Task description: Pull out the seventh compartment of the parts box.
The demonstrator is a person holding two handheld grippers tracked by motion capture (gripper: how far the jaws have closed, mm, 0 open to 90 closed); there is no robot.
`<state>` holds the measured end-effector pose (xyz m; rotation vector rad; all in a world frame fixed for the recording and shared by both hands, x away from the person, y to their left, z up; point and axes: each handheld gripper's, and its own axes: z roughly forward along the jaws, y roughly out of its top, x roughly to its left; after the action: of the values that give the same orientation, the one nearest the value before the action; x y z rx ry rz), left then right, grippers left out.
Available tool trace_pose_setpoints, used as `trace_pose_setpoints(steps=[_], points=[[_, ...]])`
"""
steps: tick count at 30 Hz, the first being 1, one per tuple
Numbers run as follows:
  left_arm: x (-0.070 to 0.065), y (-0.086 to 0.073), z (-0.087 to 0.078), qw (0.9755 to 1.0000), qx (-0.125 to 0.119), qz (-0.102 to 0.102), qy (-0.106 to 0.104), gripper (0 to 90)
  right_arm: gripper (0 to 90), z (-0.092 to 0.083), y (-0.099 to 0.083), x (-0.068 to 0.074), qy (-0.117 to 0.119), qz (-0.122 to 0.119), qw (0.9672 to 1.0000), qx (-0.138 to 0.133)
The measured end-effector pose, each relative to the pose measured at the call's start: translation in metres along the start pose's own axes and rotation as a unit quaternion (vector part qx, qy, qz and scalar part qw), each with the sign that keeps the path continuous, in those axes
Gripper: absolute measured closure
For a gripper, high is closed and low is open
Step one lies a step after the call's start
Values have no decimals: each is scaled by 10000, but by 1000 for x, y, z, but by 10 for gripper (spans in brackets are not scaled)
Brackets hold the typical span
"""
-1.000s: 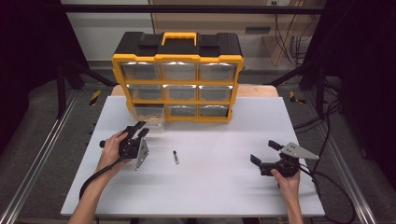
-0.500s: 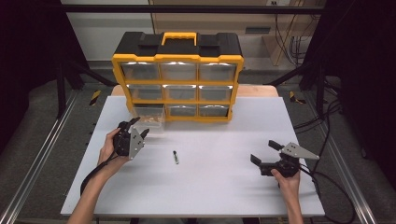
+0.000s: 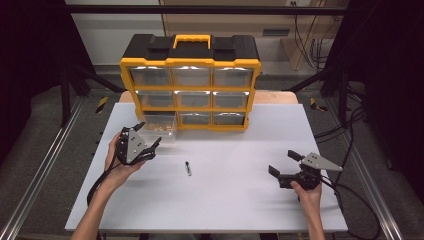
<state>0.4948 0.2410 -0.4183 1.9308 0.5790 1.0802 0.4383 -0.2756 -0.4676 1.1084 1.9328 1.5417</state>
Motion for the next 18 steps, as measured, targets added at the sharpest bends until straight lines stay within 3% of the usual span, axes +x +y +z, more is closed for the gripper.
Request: trace_pose_setpoints(steps=[1,2,4,5,7,8,14,18], points=[[0,0,0,10000,0,0,0,259,10,0,0,0,6,1,10000,-14],[1,1,-1,9997,11,-226,-58,251,10,0,0,0,7,4,10000,-17],[2,1,-1,9993,18,-348,-94,230,10,0,0,0,7,-1,10000,-15],[3,1,-2,9983,-5,-564,-144,224,10,0,0,0,6,-1,10000,-13],[4,1,-3,9978,-8,-649,-157,208,10,0,0,0,7,0,10000,-15],[5,1,-4,9962,-22,-848,-207,205,9,0,0,0,7,1,10000,-17],[6,2,-6,9923,-12,-1206,-264,165,7,0,0,0,10,-2,10000,-1],[6,3,-9,9876,-47,-1533,-339,145,7,0,0,0,8,-7,10000,-4]])
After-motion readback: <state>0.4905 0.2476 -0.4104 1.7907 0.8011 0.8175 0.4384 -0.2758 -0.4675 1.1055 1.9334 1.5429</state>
